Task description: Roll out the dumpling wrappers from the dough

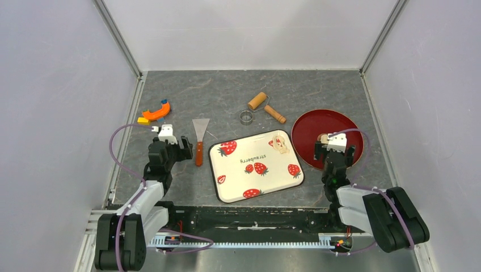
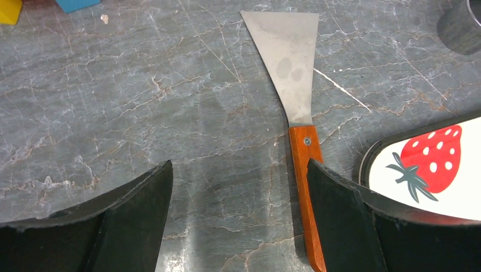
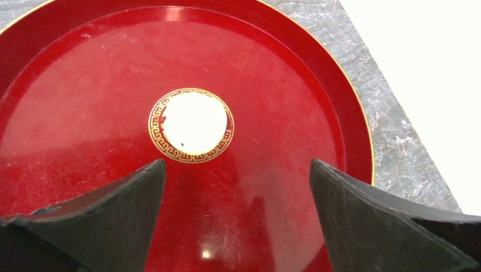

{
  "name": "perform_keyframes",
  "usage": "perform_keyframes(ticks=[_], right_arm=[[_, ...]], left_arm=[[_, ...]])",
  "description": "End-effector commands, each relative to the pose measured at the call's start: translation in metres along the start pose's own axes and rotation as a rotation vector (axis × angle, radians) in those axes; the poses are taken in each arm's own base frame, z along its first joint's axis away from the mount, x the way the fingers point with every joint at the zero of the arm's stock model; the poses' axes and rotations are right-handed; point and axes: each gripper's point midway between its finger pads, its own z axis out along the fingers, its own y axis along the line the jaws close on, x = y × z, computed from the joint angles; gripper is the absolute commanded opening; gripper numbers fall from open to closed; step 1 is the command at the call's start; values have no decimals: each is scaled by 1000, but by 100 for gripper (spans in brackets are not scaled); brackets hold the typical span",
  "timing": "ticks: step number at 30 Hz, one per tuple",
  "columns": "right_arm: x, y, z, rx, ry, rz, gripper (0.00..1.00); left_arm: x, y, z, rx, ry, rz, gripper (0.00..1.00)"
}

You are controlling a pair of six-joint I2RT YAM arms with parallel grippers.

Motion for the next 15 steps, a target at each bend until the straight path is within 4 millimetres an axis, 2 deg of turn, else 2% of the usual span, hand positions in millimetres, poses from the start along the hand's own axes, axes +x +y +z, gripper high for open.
perform_keyframes(ticks=[1, 3, 4, 6, 10, 15], right_arm=[[-21, 2, 6, -15, -95, 81, 98], [-24, 3, 12, -13, -84, 72, 98], [-24, 2, 16, 0, -71, 74, 98], [-23, 1, 19, 5, -58, 68, 98], [-33, -4, 16, -2, -126, 37, 98], [-31, -5, 23, -11, -130, 37, 98]], left_arm=[[-37, -9, -1, 65, -116, 127, 90], [-49, 5, -5, -23, -194, 126, 90], [-48, 16, -7, -88, -218, 91, 90], [-45, 22, -6, -118, -237, 74, 91], [-41, 0, 4, 16, -187, 115, 92], [-50, 0, 14, 16, -224, 116, 92]])
